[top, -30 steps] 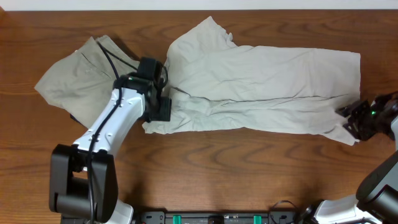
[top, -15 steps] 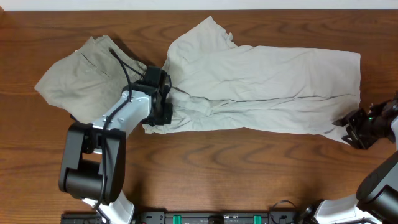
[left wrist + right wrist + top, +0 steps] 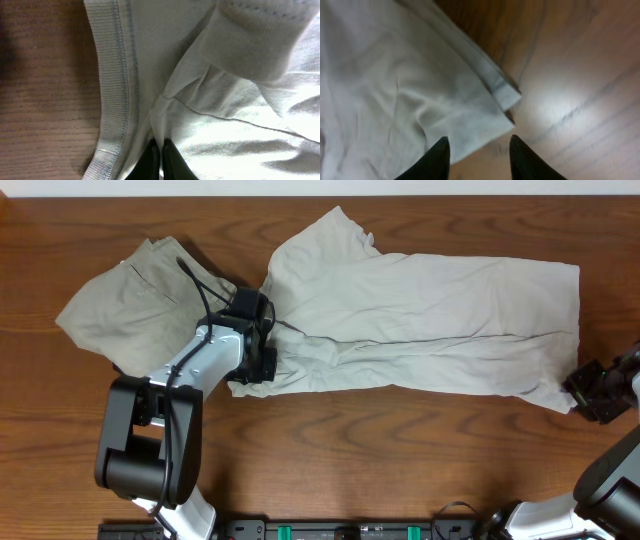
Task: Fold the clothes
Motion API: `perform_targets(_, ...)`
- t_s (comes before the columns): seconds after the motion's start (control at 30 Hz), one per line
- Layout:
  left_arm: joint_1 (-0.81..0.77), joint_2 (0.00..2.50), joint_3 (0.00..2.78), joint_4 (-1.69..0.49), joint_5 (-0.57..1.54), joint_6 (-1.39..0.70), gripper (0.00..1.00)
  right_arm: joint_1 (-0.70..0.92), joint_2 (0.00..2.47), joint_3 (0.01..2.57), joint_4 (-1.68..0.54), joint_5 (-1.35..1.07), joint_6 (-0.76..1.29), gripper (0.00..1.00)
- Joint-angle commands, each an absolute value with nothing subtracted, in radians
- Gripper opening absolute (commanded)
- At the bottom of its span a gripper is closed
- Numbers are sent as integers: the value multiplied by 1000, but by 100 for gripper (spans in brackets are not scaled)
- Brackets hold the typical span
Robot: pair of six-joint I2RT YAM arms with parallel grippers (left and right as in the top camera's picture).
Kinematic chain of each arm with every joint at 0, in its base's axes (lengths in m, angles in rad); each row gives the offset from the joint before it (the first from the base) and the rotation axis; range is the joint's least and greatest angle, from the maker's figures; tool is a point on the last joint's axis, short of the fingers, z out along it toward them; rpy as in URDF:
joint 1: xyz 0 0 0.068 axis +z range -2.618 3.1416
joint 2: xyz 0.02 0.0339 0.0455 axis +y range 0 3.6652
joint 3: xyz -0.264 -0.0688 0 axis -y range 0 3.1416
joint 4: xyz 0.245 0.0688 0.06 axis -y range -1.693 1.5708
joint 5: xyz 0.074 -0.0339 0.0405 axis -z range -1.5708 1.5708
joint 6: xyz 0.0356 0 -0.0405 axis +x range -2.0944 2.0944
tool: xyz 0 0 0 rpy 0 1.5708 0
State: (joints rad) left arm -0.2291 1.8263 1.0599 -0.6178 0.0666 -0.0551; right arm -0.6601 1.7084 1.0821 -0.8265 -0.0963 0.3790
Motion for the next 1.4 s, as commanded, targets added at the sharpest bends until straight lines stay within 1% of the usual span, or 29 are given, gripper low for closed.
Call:
perform_targets(0.0,-219,1840,1057,-630,38,-64,6,-667,1713,1031,-784,-67,398,33)
perform_targets(0.07,-219,1840,1057,-630,37,-64,6,-667,1713,994,-756,-62,401,32)
perform_targets(0.1,-219,1840,1057,-630,38,-64,6,-667,1713,978,-741,-57,402,33)
perform_targets(0.17,-219,1840,1057,-629,37,-64,6,-667,1713,950,-710,-56,405,36)
perform_targets(0.23,-219,1840,1057,-629,38,-64,6,-667,1713,920,-671,-52,405,41)
perform_targets(0.37,-219,1840,1057,-630,38,-64,6,-667,1713,883,-607,-49,404,41)
perform_targets(0.4,-219,1840,1057,-630,38,-64,6,-667,1713,879,-598,-49,404,37)
perform_targets(0.53,-219,1840,1057,-630,38,-64,6,-667,1713,880,-598,-60,404,12)
perform_targets(0.57,-219,1840,1057,-630,37,-64,6,-668,1712,885,-603,-61,405,4)
perform_targets(0.6,-219,1840,1057,-631,37,-64,6,-669,1710,892,-614,-60,404,1)
perform_targets(0.77,-219,1828,1077,-670,37,-65,6,-696,1676,969,-670,-52,403,1)
perform_targets(0.97,-219,1788,1106,-702,33,-64,6,-746,1630,1047,-653,-48,402,1)
perform_targets(1.2,-219,1776,1106,-735,-13,-68,6,-765,1628,1057,-654,-43,384,1)
perform_targets(1.37,-218,1776,1106,-762,-63,-88,6,-765,1628,1057,-670,39,386,1)
